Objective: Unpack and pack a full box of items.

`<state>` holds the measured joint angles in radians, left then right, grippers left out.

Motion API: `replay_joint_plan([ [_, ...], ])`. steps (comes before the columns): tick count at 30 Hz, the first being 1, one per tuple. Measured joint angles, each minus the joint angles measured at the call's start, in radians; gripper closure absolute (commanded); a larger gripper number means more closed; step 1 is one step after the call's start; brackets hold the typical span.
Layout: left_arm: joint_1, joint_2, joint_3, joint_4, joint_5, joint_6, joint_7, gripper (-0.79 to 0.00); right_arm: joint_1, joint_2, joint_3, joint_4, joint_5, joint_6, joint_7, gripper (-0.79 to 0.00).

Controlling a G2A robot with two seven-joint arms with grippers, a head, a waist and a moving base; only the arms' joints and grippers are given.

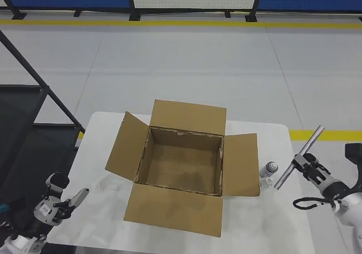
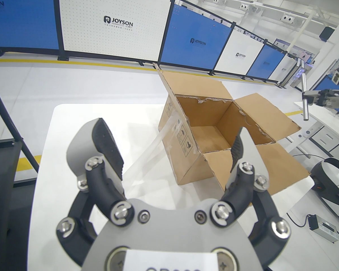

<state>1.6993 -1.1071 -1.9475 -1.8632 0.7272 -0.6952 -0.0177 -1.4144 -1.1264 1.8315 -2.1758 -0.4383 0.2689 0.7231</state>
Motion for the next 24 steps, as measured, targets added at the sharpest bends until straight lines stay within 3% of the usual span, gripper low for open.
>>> replay_joint_plan([
  [8, 0.000, 0.000, 0.000, 0.000, 0.000, 0.000, 0.000, -0.785, 0.174, 0.008, -0.218, -0.092, -0.125, 0.036, 0.089, 0.000],
  [14, 0.000, 0.000, 0.000, 0.000, 0.000, 0.000, 0.000, -0.785, 0.423, -0.007, -0.533, -0.026, -0.313, 0.115, 0.160, 0.000],
  [18, 0.000, 0.000, 0.000, 0.000, 0.000, 0.000, 0.000, -0.785, 0.631, -0.044, -0.783, 0.103, -0.414, 0.175, 0.189, 0.000],
  [24, 0.000, 0.000, 0.000, 0.000, 0.000, 0.000, 0.000, -0.785, 0.888, -0.130, -1.060, 0.317, -0.431, 0.292, 0.179, 0.000],
])
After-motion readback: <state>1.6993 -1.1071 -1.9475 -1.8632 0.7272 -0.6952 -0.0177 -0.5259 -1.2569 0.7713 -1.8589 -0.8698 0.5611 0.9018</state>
